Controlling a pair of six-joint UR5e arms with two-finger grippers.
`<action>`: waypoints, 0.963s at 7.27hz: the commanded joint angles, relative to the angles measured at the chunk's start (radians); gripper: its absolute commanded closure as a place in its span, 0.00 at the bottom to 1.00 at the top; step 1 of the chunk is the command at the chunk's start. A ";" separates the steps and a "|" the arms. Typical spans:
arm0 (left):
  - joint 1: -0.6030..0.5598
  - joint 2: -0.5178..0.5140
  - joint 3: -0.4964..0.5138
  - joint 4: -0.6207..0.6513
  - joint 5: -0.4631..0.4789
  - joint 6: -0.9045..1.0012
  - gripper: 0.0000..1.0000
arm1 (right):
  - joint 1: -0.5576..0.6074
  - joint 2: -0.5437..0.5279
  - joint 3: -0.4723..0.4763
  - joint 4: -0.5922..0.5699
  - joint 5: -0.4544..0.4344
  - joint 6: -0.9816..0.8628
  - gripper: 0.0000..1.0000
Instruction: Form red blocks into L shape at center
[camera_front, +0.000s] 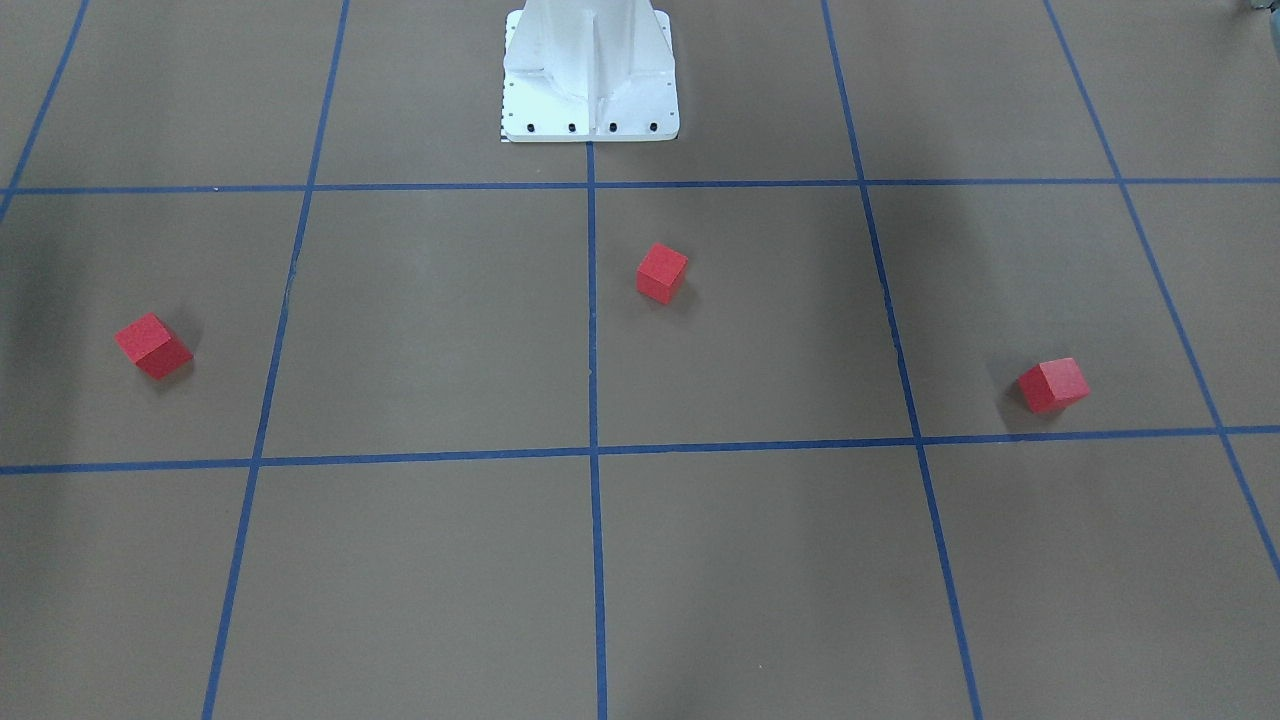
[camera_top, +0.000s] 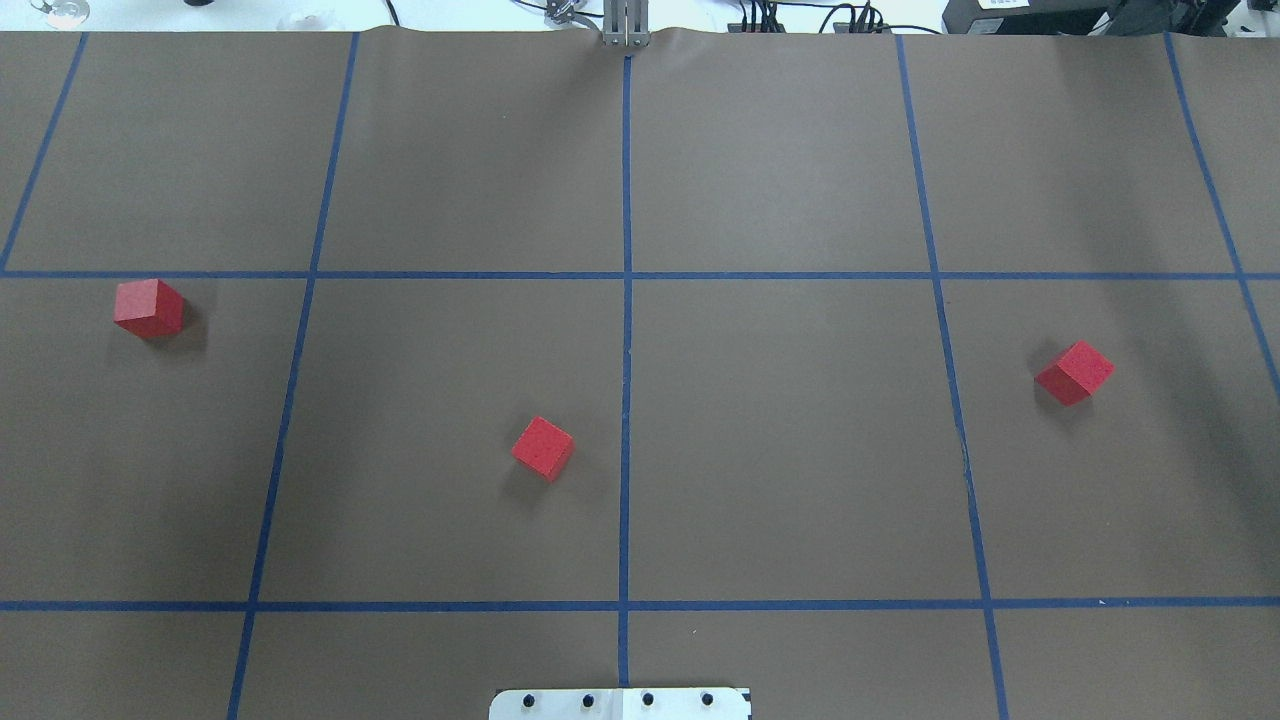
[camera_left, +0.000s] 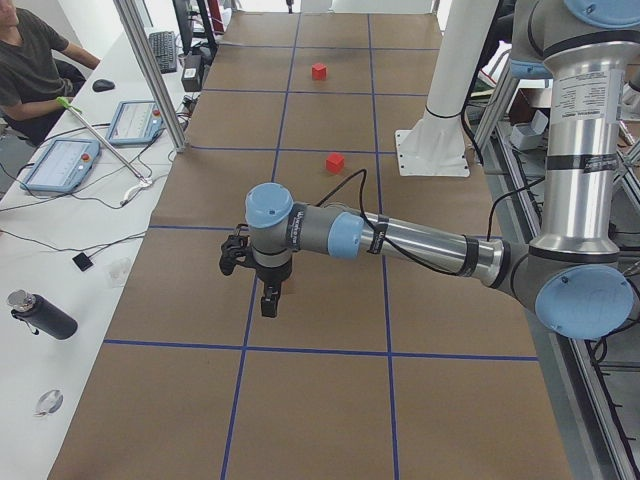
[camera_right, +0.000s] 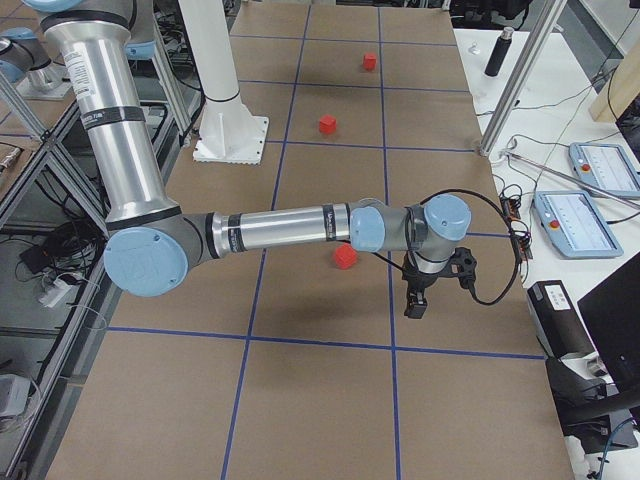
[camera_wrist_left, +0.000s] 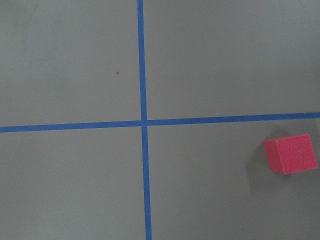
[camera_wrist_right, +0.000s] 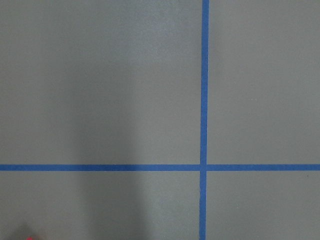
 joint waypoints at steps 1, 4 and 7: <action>0.002 0.021 -0.016 0.006 -0.001 0.010 0.00 | 0.000 -0.035 0.036 0.006 0.013 0.000 0.00; 0.003 0.026 -0.021 -0.003 -0.002 0.010 0.00 | -0.001 -0.082 0.092 0.009 0.024 0.006 0.00; 0.003 0.040 -0.022 -0.007 -0.002 0.010 0.00 | -0.001 -0.101 0.117 0.008 0.087 0.011 0.00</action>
